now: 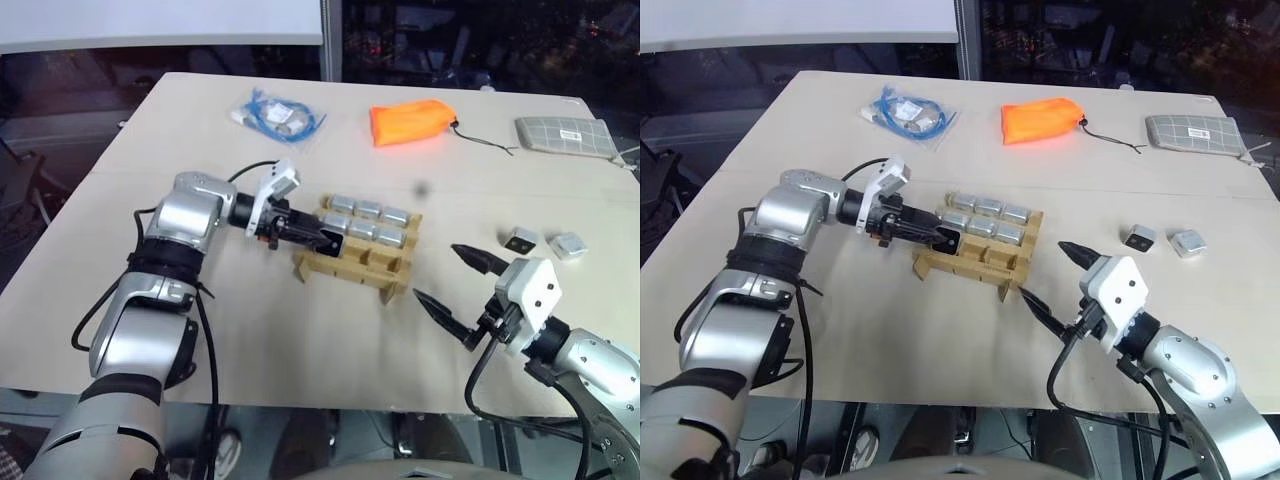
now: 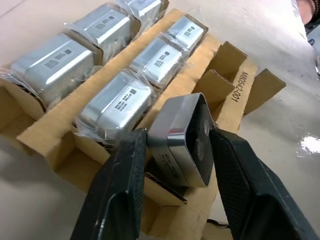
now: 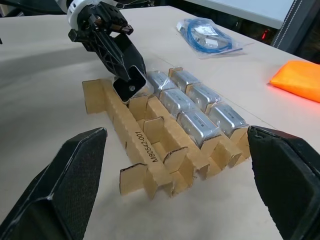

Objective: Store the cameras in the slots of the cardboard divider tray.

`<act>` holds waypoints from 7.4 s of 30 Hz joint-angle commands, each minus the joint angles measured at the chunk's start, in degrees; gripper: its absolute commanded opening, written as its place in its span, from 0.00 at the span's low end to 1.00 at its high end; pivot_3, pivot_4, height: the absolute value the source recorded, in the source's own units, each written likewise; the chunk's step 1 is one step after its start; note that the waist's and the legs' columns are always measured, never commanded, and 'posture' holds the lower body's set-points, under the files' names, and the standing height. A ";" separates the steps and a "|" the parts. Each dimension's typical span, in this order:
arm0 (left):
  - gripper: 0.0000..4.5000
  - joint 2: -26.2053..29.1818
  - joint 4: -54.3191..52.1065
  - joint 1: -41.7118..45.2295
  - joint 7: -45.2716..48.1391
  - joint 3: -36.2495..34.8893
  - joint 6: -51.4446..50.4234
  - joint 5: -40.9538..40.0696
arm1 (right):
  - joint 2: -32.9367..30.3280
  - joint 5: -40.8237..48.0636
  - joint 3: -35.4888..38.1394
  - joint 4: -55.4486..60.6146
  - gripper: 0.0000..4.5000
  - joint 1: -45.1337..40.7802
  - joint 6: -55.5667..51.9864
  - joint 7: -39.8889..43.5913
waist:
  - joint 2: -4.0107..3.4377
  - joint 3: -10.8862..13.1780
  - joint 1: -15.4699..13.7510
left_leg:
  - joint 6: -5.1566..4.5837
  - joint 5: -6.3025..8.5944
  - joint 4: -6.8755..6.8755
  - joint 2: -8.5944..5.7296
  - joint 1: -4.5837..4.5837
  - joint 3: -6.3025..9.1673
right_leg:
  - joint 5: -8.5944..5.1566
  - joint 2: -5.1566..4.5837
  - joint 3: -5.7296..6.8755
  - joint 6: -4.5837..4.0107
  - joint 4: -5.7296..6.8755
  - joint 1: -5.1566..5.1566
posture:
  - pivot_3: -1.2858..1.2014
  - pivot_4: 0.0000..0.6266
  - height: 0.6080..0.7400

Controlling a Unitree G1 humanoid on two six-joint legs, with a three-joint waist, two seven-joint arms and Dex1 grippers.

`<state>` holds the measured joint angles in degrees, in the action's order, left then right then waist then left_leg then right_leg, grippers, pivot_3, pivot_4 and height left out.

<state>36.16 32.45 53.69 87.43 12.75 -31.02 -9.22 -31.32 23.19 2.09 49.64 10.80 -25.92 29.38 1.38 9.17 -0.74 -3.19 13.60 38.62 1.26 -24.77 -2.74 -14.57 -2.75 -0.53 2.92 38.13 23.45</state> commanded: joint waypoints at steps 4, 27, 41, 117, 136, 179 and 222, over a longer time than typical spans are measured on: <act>0.44 0.57 -3.88 -1.22 0.76 -2.35 2.37 -2.34 | -0.06 -0.23 0.53 1.02 1.00 -0.05 1.67 0.36 | 0.00 0.00 0.04 | 0.00 0.00 0.00 0.00 0.00 0.00 | 0.00 0.00 -0.01 0.00 0.00 0.00 | 0.52 0.24 1.00; 0.15 0.53 0.96 -4.42 1.87 -2.95 32.53 1.28 | -0.23 -0.47 0.90 1.47 1.00 -0.60 1.10 -0.20 | -0.01 -0.01 -0.02 | 0.00 0.00 0.04 0.00 0.01 -0.01 | 0.00 0.00 0.00 0.00 0.02 -0.02 | 0.52 0.24 1.00; 0.81 -0.18 -2.39 -6.69 0.55 -9.00 28.03 -5.54 | -0.09 -0.34 1.10 1.44 1.00 -0.47 0.76 -0.87 | -0.01 -0.06 0.09 | 0.00 0.00 0.08 0.01 0.04 0.00 | 0.00 0.00 0.00 0.00 0.03 -0.06 | 0.52 0.24 1.00; 1.00 -12.25 -45.70 -14.89 -69.36 -16.45 -35.52 -67.74 | -15.32 -12.40 -3.54 1.04 0.44 -27.83 -12.37 6.44 | -0.29 0.16 1.31 | 0.05 -0.02 0.14 -0.03 0.22 0.00 | 0.00 -0.08 -0.16 0.05 0.31 -0.09 | 0.52 0.24 1.00; 0.14 -14.24 -38.55 -12.60 -65.43 -15.52 -39.87 -64.97 | -10.97 -13.12 -9.17 5.21 0.44 -28.65 -16.91 3.86 | -0.28 0.16 1.10 | 0.28 -0.16 0.15 -0.05 0.13 0.02 | 0.01 -0.10 -0.10 0.02 0.31 -0.04 | 0.52 0.24 1.00; 0.14 -0.10 9.36 8.72 5.07 15.82 38.50 -6.39 | -5.28 10.40 13.48 10.36 0.95 0.41 -11.45 -1.20 | -0.28 0.16 0.03 | -0.11 0.07 -0.17 -0.05 -0.03 -0.09 | -0.01 -0.04 -0.11 0.04 -0.23 0.02 | 0.52 0.24 1.00; 0.99 3.49 -12.97 1.81 1.67 10.01 26.97 -5.69 | -6.33 5.28 6.86 1.74 1.00 -4.25 -9.58 -1.00 | -0.28 0.16 0.04 | -0.11 0.06 -0.03 0.01 -0.02 -0.10 | 0.00 0.01 -0.14 0.05 -0.13 0.01 | 0.52 0.24 1.00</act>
<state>39.51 23.61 55.83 90.47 25.06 -3.31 -15.11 -37.17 28.23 8.27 50.67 7.17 -36.65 27.84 1.10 9.32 -0.70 -3.29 13.66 38.59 1.27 -24.81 -2.82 -14.57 -2.74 -0.66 2.97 37.99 23.46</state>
